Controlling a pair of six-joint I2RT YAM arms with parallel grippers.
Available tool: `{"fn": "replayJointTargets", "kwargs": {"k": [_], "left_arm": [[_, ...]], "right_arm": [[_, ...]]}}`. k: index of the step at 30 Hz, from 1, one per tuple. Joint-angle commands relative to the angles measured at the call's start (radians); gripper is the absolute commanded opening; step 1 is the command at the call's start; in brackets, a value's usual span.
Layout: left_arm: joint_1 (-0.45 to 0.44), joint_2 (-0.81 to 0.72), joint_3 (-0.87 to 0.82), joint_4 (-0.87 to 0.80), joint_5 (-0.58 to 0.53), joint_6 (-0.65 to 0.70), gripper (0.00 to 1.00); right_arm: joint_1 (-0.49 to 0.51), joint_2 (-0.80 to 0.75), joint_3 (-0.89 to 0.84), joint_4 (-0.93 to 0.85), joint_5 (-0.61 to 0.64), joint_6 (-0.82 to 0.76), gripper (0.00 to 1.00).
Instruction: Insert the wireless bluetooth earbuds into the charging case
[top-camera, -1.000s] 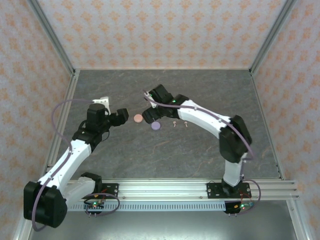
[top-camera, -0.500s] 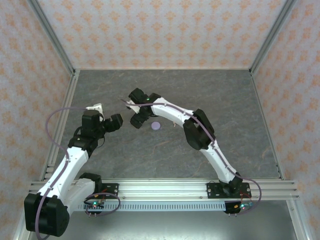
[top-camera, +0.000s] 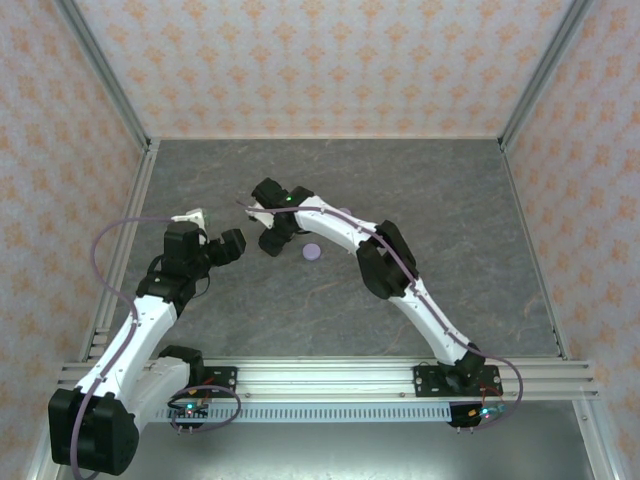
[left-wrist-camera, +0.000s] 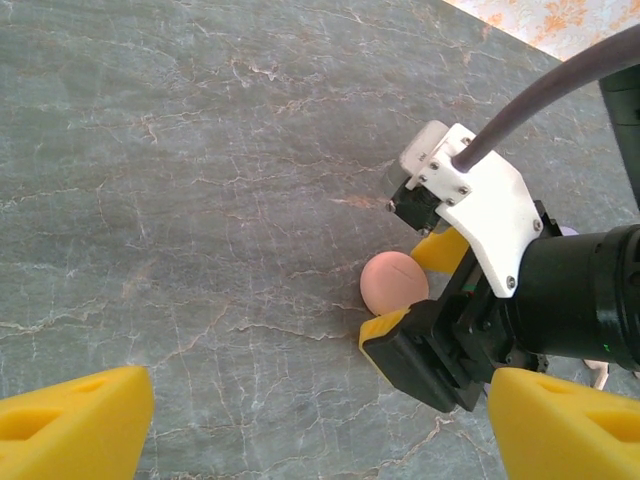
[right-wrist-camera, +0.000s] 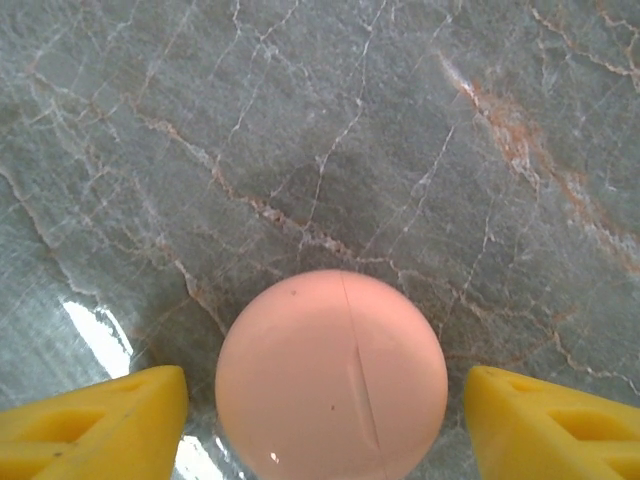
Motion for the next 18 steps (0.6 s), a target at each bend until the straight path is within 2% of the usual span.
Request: {"fn": "replayJointTargets", "kwargs": {"k": [1,7,11,14,18], "left_arm": [[0.01,-0.023,0.007,-0.028,0.013,-0.009,0.87],[0.01,-0.028,0.014,-0.041,0.018,-0.006,0.87],[0.01,-0.037,0.02,-0.048,0.041,-0.002,0.87],[0.01,-0.046,0.034,-0.059,0.073,0.012,0.87],[0.01,-0.058,0.059,-0.058,0.162,0.016,0.87]], "right_arm": [[0.001,0.042,0.036,-0.04,0.004,-0.007,0.7],[0.0,0.047,0.057,-0.049,-0.009,0.009,0.53],[-0.006,-0.024,0.004,-0.018,0.006,0.026,0.48],[-0.016,-0.135,-0.111,0.051,0.025,0.03,0.46],[-0.03,-0.369,-0.382,0.245,0.01,0.039,0.45]]}}
